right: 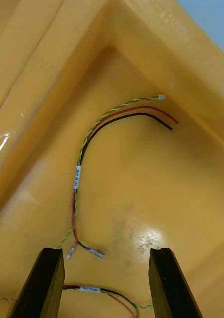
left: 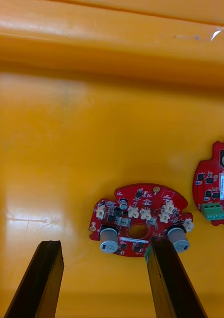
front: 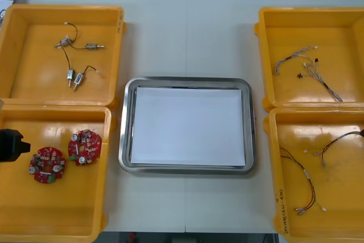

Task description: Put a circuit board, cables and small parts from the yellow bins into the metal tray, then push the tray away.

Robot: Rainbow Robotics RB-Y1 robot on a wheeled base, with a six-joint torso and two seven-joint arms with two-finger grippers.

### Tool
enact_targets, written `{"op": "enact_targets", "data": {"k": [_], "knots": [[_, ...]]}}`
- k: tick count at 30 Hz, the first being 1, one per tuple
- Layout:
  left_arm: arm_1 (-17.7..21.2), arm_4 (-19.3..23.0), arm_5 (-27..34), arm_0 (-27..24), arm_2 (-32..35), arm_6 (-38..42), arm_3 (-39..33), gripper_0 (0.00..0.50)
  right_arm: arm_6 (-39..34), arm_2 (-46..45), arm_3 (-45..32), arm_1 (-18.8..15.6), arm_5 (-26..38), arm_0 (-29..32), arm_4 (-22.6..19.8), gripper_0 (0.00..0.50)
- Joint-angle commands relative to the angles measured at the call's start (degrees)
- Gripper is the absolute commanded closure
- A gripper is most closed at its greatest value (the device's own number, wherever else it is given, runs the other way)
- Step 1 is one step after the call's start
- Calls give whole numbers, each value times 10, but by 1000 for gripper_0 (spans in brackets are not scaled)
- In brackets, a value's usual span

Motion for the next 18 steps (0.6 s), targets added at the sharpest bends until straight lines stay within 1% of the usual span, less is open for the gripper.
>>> {"op": "enact_targets", "data": {"k": [1, 7, 15, 18], "knots": [[14, -7, -43, 27, -28, -67, 16, 0, -35, 11, 12, 4, -11, -29, 4, 7], [14, -12, -67, 28, -54, -71, 37, 0, -41, 18, 47, 5, -42, -34, -1, 8], [15, -14, -83, 42, -69, -76, 38, 0, -51, 33, 91, 5, -93, -34, -2, 11], [15, -15, -89, 50, -70, -78, 38, 0, -75, 44, 107, 6, -114, -34, -5, 9]]}}
